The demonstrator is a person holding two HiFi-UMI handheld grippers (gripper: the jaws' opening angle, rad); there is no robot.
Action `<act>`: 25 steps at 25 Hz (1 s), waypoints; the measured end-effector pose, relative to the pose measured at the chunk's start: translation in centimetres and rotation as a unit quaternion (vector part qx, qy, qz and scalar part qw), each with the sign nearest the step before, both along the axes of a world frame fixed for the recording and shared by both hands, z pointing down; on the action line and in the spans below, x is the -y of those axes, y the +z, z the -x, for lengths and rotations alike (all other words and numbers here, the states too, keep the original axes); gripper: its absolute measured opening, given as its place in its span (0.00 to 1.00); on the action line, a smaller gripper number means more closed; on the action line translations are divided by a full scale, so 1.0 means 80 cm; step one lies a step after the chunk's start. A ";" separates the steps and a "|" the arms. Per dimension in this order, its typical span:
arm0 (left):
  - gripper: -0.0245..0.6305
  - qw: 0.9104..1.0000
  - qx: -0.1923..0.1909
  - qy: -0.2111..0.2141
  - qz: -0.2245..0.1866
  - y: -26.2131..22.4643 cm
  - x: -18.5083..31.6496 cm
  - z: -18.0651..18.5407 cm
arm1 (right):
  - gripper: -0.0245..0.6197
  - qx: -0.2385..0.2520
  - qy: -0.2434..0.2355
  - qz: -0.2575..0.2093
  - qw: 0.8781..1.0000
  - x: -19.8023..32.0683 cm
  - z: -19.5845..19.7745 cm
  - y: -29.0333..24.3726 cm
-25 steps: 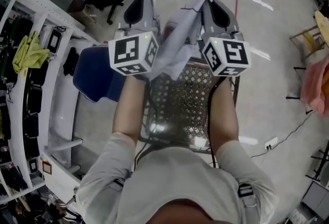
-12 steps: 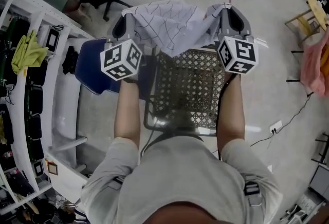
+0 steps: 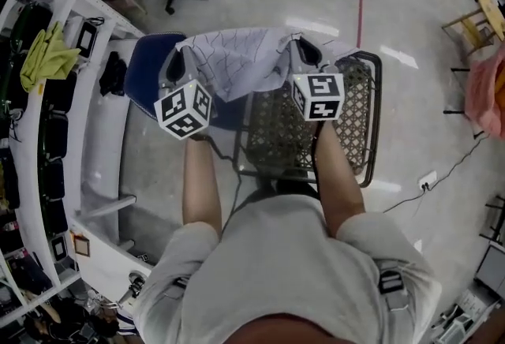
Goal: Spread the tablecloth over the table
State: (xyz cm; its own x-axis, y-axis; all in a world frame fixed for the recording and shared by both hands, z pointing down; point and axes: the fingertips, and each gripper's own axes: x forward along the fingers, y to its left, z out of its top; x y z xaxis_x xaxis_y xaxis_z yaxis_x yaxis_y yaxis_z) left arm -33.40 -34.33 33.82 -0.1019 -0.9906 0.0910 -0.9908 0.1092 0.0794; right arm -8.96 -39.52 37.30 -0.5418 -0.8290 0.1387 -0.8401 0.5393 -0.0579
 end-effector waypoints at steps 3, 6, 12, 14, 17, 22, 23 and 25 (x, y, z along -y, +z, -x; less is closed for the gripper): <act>0.07 1.000 -0.008 0.011 0.011 0.016 -0.024 -0.006 | 0.05 0.012 0.013 0.003 1.000 -0.028 -0.006 0.005; 0.07 0.999 -0.003 0.045 0.016 0.024 -0.032 -0.037 | 0.05 0.017 0.047 0.002 0.999 -0.045 -0.046 0.005; 0.07 0.995 0.010 0.091 0.025 0.036 -0.023 -0.127 | 0.05 0.033 0.079 0.014 0.996 -0.050 -0.124 0.018; 0.07 0.994 0.013 0.099 0.033 0.045 -0.008 -0.157 | 0.05 0.043 0.080 0.017 0.996 -0.038 -0.148 0.023; 0.07 0.993 0.016 0.105 0.044 0.054 0.026 -0.202 | 0.05 0.057 0.078 0.026 0.995 -0.007 -0.187 0.031; 0.07 0.990 0.024 0.129 0.048 0.044 0.088 -0.302 | 0.05 0.117 0.116 0.069 0.984 0.051 -0.321 0.045; 0.07 0.988 0.029 0.145 0.042 0.034 0.100 -0.329 | 0.05 0.136 0.136 0.066 0.979 0.058 -0.362 0.037; 0.07 0.983 0.035 0.179 0.022 0.009 0.122 -0.388 | 0.05 0.155 0.192 0.047 0.968 0.065 -0.452 0.013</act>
